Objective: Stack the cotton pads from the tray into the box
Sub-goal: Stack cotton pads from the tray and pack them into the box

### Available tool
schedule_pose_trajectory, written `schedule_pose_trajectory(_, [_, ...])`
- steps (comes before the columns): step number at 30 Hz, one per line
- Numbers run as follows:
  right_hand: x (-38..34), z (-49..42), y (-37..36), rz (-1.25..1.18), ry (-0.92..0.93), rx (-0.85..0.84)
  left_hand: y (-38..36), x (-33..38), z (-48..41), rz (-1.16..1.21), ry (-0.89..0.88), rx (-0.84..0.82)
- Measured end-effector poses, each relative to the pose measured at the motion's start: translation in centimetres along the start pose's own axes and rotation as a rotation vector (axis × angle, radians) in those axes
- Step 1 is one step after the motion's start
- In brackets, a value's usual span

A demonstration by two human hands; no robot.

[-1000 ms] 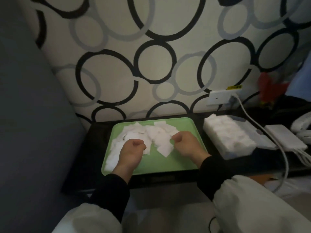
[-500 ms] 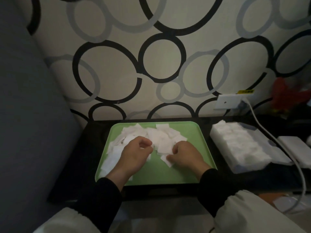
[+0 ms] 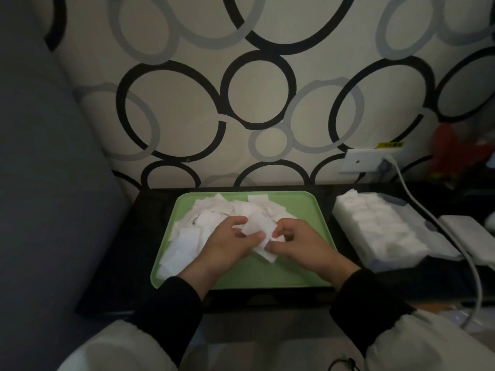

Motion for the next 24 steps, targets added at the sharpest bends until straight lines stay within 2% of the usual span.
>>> schedule_pose_trajectory(4, [-0.1,0.4,0.0,0.019,-0.015,0.0,-0.4,0.3,-0.1,0.136,-0.004,0.057])
schedule_pose_trajectory(10, [0.4,0.2,0.2,0.033,-0.065,-0.001,-0.6,0.0,-0.4,0.127,-0.037,0.123])
schedule_pose_trajectory(14, [0.9,0.2,0.7,0.099,-0.183,0.002,-0.1,-0.2,-1.1,0.149,-0.033,0.146])
schedule_pose_trajectory(18, [1.4,0.3,1.5,0.106,-0.296,0.073,0.6,-0.2,-1.6,0.208,-0.006,0.154])
schedule_pose_trajectory(20, [1.4,0.2,1.8,0.062,-0.282,0.13,0.6,-0.1,-1.5,0.233,0.008,0.143])
schedule_pose_trajectory(24, [0.5,0.3,2.4,-0.192,-0.157,0.172,0.7,-0.3,-1.8,0.235,0.029,0.132])
Point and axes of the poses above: each hand's wrist, its own z-axis away from the middle knuckle, its own y-axis out of the back of the hand, x = y × z, the point moved 1 cm from there along -z, towards the middle knuckle, and after that the axes turned 11 degrees about z, right-handed, at the moved point
